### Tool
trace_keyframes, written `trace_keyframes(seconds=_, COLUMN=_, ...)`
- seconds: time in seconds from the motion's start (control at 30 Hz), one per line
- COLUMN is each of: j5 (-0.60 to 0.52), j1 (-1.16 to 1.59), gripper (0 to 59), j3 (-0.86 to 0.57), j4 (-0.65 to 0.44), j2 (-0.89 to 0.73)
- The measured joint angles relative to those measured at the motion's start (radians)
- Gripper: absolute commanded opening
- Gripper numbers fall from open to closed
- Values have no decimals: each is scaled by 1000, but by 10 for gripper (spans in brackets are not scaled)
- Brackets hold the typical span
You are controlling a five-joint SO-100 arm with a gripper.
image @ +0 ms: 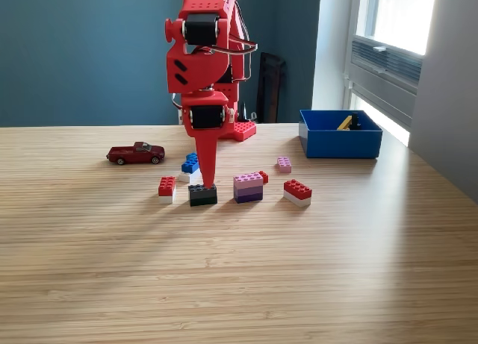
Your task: Grasp a lego block and put it in the bin.
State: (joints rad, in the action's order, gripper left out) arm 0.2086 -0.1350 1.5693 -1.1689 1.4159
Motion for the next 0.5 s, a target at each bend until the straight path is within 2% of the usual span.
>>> trace_keyframes(seconds=0.5, j5=17, j1=-6, gripper=197, j3=-14, j4=0, j2=0)
